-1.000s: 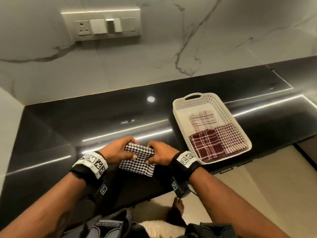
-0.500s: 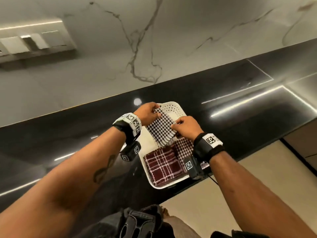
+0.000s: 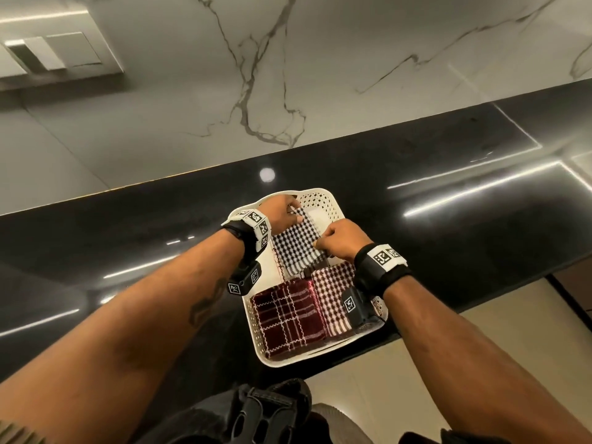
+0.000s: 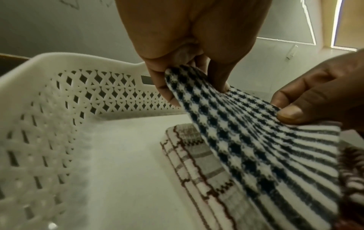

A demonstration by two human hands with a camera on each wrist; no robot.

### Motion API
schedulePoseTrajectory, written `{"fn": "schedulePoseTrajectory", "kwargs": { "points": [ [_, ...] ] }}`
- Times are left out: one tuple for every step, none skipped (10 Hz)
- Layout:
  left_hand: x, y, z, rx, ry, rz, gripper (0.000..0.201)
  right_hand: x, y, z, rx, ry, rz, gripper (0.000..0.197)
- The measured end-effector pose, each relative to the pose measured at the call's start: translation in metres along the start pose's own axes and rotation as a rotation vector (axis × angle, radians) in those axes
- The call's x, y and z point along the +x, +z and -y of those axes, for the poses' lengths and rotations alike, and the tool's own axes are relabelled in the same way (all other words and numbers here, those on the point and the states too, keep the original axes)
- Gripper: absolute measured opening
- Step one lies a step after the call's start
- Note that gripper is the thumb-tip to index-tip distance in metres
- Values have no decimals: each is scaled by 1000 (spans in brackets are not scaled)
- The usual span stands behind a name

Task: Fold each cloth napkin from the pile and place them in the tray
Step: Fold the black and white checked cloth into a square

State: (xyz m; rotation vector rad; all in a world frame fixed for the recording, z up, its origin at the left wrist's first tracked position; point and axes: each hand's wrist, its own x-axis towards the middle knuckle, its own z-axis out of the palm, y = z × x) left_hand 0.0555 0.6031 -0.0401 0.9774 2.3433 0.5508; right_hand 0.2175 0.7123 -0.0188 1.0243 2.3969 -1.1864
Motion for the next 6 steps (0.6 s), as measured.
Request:
{"fn": "schedulePoseTrajectory", "kwargs": {
  "points": [
    [-2,1,-2,30,17,39,36,2,5,3,-108,28,50,19],
    [-5,5,-3,35,22,55,37,4,9,3,-173,63,50,21],
    [-5,13,-1,57,12,62,35,3,13,5,-213,80,57,20],
    [-12,9,-4,89,17,67,34,-2,15,10,-273,82,11,20],
    [-19,4,1,48,32,107,32,-3,13,10,-297,97,18,19],
    [-31,-18,8,-9,53,10,36,-9,0,21,-335,63,-62,27]
  ]
}}
